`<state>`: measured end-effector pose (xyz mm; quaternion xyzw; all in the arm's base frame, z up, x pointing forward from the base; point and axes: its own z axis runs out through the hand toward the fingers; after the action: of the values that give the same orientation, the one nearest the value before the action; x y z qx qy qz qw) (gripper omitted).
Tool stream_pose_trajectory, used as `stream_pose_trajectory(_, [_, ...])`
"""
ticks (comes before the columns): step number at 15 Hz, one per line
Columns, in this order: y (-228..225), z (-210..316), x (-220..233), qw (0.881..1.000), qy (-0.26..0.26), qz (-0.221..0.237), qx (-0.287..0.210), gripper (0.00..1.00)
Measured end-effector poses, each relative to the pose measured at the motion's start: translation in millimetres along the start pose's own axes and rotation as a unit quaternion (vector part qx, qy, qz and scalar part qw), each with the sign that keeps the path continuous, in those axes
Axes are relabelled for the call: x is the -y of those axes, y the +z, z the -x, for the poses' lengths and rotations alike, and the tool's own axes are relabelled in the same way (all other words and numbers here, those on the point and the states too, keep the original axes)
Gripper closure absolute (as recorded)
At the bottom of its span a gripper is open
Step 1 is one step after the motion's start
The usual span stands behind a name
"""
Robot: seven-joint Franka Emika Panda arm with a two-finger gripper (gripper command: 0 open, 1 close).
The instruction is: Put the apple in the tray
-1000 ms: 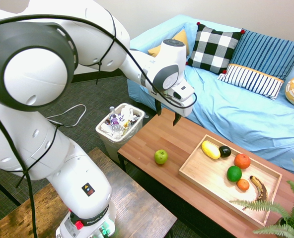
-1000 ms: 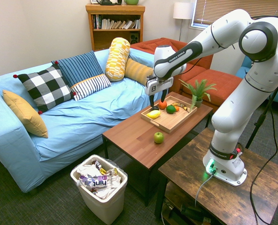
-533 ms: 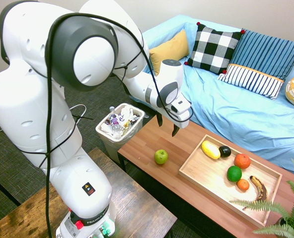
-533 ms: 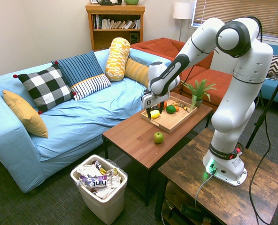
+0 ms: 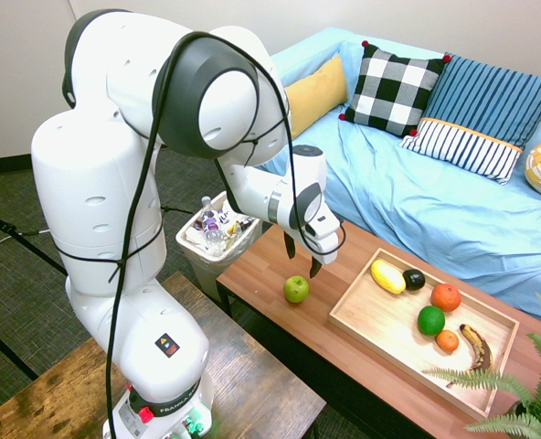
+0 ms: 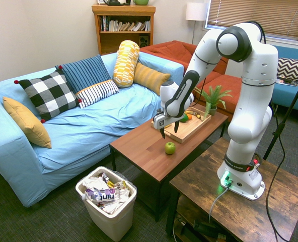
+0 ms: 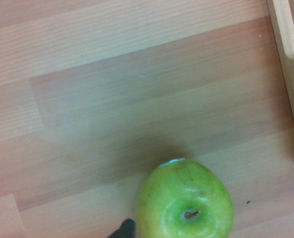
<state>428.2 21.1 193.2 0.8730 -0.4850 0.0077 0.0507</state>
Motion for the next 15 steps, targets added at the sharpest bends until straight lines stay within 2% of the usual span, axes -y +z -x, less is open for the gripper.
stream_pose_trajectory(15, [56.5, 6.6, -7.5, 1.000, 0.014, 0.020, 0.018, 0.00])
